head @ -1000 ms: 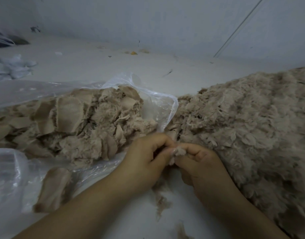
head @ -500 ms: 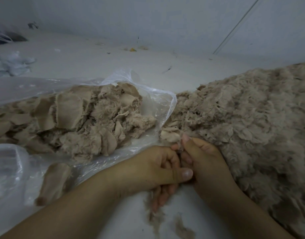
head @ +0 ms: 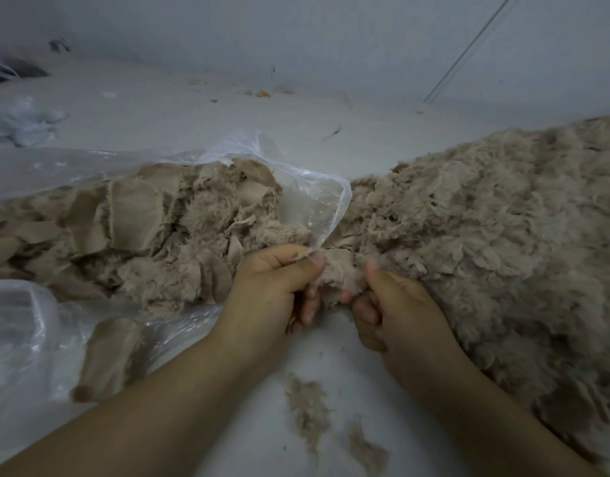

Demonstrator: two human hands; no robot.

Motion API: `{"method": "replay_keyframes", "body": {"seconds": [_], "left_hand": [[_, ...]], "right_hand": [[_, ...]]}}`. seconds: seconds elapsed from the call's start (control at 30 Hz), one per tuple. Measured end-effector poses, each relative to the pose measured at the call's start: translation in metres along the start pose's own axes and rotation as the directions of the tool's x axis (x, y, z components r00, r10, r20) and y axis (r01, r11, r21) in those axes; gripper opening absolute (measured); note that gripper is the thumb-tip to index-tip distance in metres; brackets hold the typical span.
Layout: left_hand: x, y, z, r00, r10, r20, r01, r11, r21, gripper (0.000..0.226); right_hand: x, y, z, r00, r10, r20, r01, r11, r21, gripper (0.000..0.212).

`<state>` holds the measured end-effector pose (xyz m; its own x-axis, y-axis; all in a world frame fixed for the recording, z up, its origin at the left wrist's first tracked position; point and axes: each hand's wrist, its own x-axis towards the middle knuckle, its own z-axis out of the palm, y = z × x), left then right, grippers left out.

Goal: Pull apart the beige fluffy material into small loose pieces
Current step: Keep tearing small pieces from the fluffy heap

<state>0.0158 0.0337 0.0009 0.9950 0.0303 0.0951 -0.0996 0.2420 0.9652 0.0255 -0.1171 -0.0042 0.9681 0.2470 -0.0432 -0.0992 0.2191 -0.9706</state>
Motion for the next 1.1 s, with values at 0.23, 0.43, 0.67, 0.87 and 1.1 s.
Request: {"method": "replay_keyframes", "body": {"seconds": [0.23, 0.43, 0.67, 0.87, 1.1], "left_hand": [[0.005, 0.007, -0.004, 0.991, 0.090, -0.098, -0.103, 0.986, -0.131, 0.026], [0.002, 0.008, 0.000, 0.997, 0.049, -0.055, -0.056, 0.989, -0.140, 0.021], [0.002, 0.008, 0.000, 1.000, -0.010, -0.012, 0.009, 0.995, -0.095, 0.011], [0.000, 0.001, 0.003, 0.987, -0.062, 0.148, 0.056, 0.997, 0.048, 0.009], [0.001, 0.002, 0.003, 0.995, -0.076, 0.057, 0.078, 0.996, -0.032, 0.010]], "right_hand": [[0.002, 0.001, -0.003, 0.998, 0.023, -0.053, -0.018, 0.995, 0.098, 0.048], [0.000, -0.001, 0.001, 0.998, 0.010, -0.055, -0.005, 0.996, 0.091, 0.053], [-0.001, -0.001, -0.002, 0.994, 0.021, -0.104, -0.013, 0.997, 0.072, 0.033], [-0.012, -0.009, 0.005, 0.986, -0.140, 0.086, 0.137, 0.990, 0.041, 0.015], [-0.006, -0.001, 0.000, 0.995, -0.103, -0.012, 0.103, 0.994, -0.024, 0.032]]}}
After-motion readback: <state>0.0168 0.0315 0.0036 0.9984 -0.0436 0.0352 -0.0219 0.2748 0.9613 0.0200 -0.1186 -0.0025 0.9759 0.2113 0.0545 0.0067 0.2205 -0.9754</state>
